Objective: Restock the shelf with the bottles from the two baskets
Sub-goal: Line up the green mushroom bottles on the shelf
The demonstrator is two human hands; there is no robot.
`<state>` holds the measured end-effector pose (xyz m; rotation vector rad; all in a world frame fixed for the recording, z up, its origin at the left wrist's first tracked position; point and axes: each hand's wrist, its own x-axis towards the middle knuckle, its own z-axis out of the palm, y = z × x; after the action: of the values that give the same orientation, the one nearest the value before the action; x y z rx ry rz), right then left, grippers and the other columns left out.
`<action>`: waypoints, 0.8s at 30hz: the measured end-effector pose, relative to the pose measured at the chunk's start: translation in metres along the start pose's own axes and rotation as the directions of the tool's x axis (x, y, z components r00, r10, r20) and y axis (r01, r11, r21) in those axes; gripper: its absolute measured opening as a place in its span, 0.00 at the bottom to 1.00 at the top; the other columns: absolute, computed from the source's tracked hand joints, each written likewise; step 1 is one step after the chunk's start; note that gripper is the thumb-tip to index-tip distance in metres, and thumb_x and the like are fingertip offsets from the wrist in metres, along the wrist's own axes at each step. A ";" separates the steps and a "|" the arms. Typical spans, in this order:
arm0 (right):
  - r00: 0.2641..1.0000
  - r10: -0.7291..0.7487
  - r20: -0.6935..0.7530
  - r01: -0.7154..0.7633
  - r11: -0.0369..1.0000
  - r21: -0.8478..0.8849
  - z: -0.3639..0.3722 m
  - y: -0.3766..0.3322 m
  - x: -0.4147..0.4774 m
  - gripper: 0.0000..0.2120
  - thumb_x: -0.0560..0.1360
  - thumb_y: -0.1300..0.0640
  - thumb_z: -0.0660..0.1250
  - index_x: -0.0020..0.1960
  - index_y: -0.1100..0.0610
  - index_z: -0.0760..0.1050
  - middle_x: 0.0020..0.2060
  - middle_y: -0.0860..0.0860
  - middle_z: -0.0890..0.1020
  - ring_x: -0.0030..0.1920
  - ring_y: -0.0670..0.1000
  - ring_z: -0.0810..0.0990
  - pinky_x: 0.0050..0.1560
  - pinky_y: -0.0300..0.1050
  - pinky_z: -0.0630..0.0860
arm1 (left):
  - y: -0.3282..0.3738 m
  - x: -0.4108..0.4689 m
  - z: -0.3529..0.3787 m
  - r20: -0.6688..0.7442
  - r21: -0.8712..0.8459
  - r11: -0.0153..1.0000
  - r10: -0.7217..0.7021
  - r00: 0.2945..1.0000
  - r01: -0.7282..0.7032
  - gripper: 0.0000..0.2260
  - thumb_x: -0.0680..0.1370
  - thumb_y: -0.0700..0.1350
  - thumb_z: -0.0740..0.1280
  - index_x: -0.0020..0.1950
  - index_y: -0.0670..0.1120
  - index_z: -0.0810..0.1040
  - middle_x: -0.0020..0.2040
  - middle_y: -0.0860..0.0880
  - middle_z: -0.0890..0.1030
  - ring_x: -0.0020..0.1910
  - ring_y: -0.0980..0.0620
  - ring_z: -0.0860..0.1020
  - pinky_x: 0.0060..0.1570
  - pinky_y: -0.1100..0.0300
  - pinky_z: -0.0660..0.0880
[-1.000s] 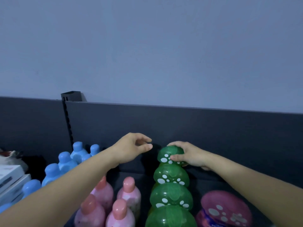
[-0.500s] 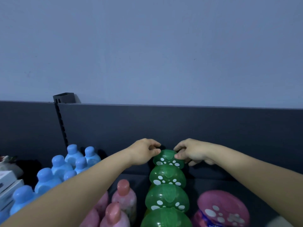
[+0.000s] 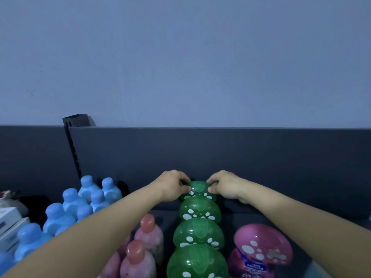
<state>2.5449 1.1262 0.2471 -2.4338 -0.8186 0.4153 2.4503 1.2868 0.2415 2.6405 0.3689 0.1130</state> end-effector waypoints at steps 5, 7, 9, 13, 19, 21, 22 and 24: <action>0.992 -0.108 -0.073 0.096 0.984 -0.152 -0.020 -0.010 -0.018 0.20 0.75 0.56 0.68 0.66 0.57 0.72 0.62 0.53 0.78 0.62 0.51 0.76 0.61 0.40 0.69 | 0.007 -0.019 -0.020 -0.099 0.343 0.939 0.056 0.993 -0.019 0.19 0.77 0.55 0.64 0.67 0.56 0.71 0.62 0.51 0.76 0.61 0.48 0.74 0.57 0.52 0.73; 0.985 -0.144 -0.093 0.129 0.981 -0.147 -0.033 -0.014 -0.029 0.20 0.75 0.56 0.68 0.66 0.56 0.73 0.61 0.52 0.79 0.61 0.51 0.76 0.62 0.40 0.69 | 0.009 -0.033 -0.034 -0.166 0.501 0.865 0.115 0.979 -0.016 0.17 0.78 0.55 0.62 0.67 0.56 0.70 0.62 0.51 0.74 0.62 0.47 0.73 0.53 0.51 0.72; 0.976 -0.187 -0.110 0.165 0.969 -0.182 -0.045 -0.018 -0.038 0.20 0.75 0.55 0.68 0.66 0.55 0.73 0.61 0.51 0.79 0.61 0.50 0.76 0.62 0.41 0.69 | 0.008 -0.050 -0.049 -0.212 0.556 0.831 0.138 0.967 0.004 0.15 0.78 0.56 0.60 0.65 0.56 0.72 0.61 0.52 0.74 0.60 0.48 0.74 0.50 0.52 0.72; 0.951 -0.287 -0.118 0.255 0.940 -0.228 -0.057 -0.032 -0.051 0.20 0.75 0.54 0.68 0.66 0.54 0.72 0.60 0.49 0.78 0.61 0.50 0.75 0.62 0.41 0.68 | 0.000 -0.094 -0.075 -0.295 0.562 0.821 0.087 0.951 0.099 0.15 0.78 0.57 0.60 0.64 0.57 0.71 0.59 0.54 0.73 0.60 0.50 0.73 0.48 0.54 0.72; 0.883 -0.461 -0.091 0.426 0.867 -0.260 -0.040 -0.081 -0.080 0.18 0.75 0.54 0.68 0.64 0.54 0.74 0.58 0.48 0.80 0.60 0.49 0.76 0.63 0.42 0.68 | -0.024 -0.174 -0.100 -0.444 0.512 0.826 0.021 0.896 0.235 0.11 0.78 0.56 0.60 0.58 0.57 0.75 0.53 0.56 0.74 0.54 0.52 0.75 0.43 0.57 0.69; 0.854 -0.517 -0.065 0.480 0.830 -0.284 -0.028 -0.107 -0.094 0.18 0.75 0.53 0.68 0.64 0.53 0.74 0.58 0.48 0.80 0.60 0.49 0.76 0.62 0.42 0.68 | -0.037 -0.204 -0.104 -0.484 0.507 0.814 -0.002 0.875 0.283 0.10 0.78 0.56 0.60 0.56 0.57 0.76 0.52 0.55 0.74 0.53 0.52 0.75 0.41 0.58 0.66; 0.838 -0.543 -0.051 0.508 0.811 -0.291 -0.022 -0.121 -0.102 0.18 0.75 0.53 0.68 0.64 0.53 0.74 0.58 0.48 0.80 0.60 0.49 0.76 0.61 0.42 0.68 | -0.045 -0.220 -0.106 -0.503 0.503 0.810 -0.010 0.864 0.302 0.10 0.78 0.56 0.60 0.56 0.57 0.76 0.52 0.55 0.74 0.53 0.51 0.75 0.40 0.58 0.66; 0.802 -0.597 -0.026 0.565 0.772 -0.289 -0.007 -0.151 -0.120 0.19 0.75 0.52 0.68 0.64 0.53 0.73 0.58 0.48 0.80 0.60 0.48 0.76 0.61 0.42 0.68 | -0.062 -0.255 -0.112 -0.546 0.485 0.807 -0.022 0.838 0.337 0.11 0.78 0.56 0.61 0.57 0.56 0.77 0.53 0.54 0.75 0.55 0.51 0.74 0.41 0.57 0.70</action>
<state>2.3855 1.1498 0.3536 -2.2384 -1.5952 -0.0880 2.1741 1.3184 0.3083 3.1006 0.9810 0.7806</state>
